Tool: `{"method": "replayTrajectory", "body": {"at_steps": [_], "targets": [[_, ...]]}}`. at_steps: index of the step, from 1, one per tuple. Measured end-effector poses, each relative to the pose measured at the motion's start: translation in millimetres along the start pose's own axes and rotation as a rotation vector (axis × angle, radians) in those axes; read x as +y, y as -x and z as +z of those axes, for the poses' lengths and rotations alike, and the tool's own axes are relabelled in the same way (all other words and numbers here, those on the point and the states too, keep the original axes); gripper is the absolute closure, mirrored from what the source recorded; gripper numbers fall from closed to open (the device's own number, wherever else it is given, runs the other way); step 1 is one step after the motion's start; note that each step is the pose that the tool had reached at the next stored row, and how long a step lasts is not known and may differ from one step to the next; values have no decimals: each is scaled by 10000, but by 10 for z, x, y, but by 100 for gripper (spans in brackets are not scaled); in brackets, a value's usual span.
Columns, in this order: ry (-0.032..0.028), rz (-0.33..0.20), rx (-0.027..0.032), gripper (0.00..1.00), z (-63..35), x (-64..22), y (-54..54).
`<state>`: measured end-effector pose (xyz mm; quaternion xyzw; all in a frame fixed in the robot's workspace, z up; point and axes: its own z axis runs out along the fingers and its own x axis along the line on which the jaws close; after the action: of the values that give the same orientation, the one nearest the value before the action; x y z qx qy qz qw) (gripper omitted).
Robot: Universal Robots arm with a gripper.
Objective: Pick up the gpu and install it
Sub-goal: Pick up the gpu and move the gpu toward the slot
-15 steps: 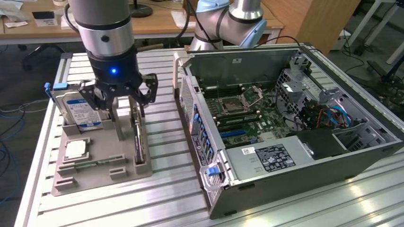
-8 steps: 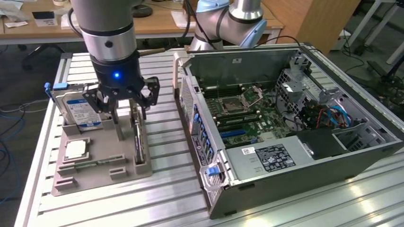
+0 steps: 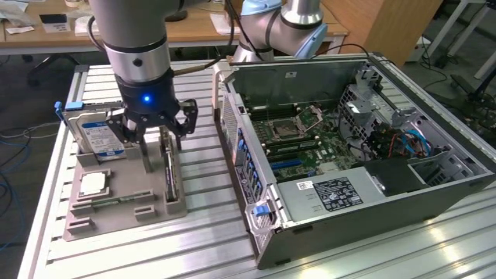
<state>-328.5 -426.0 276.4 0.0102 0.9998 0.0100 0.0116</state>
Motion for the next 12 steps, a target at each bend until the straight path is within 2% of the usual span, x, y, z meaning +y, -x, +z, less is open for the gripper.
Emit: {"method": "replayTrajectory", "body": {"at_steps": [12], "targets": [[0,-29,-2,34,196,-11,-2]]}}
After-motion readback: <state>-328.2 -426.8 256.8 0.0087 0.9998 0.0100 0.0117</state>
